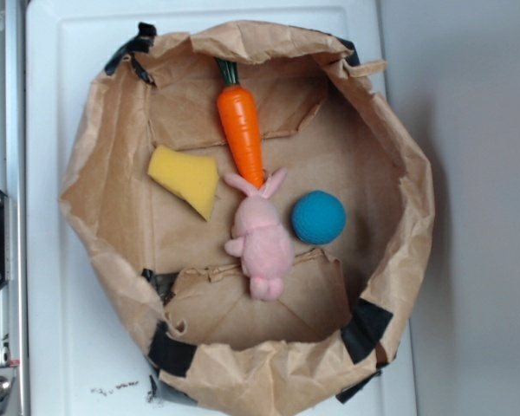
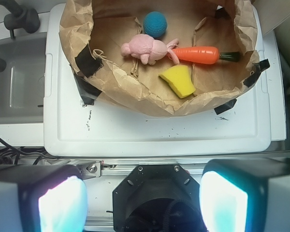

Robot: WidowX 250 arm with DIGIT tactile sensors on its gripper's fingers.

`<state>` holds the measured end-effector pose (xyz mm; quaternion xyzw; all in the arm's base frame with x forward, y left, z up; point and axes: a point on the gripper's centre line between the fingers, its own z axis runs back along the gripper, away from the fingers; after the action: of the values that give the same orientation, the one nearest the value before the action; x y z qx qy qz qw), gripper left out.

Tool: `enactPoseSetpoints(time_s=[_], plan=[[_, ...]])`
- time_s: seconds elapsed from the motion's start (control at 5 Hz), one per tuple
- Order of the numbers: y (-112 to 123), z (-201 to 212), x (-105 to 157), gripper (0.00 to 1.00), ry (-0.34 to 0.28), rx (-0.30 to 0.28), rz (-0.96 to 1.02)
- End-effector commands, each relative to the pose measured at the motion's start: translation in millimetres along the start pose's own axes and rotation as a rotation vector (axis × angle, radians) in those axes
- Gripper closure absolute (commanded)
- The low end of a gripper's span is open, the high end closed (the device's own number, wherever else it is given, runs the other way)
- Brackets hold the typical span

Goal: Grab the green sponge.

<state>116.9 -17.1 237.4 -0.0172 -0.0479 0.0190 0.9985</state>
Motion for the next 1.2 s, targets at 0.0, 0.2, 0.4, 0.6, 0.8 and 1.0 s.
enactPoseSetpoints(time_s=[0.0, 0.2, 0.4, 0.6, 0.8, 1.0], plan=[[0.0, 0.0, 0.0, 0.0, 0.0, 0.0, 0.0], [-9.8, -8.9, 27.0, 0.0, 0.007, -0.131, -0.149], [1.1, -21.0, 59.2, 0.0, -0.189, -0.045, -0.287], [1.1, -21.0, 59.2, 0.0, -0.189, -0.045, -0.287], [1.1, -21.0, 59.2, 0.0, -0.189, -0.045, -0.287], [1.1, -21.0, 59.2, 0.0, -0.189, -0.045, -0.287]])
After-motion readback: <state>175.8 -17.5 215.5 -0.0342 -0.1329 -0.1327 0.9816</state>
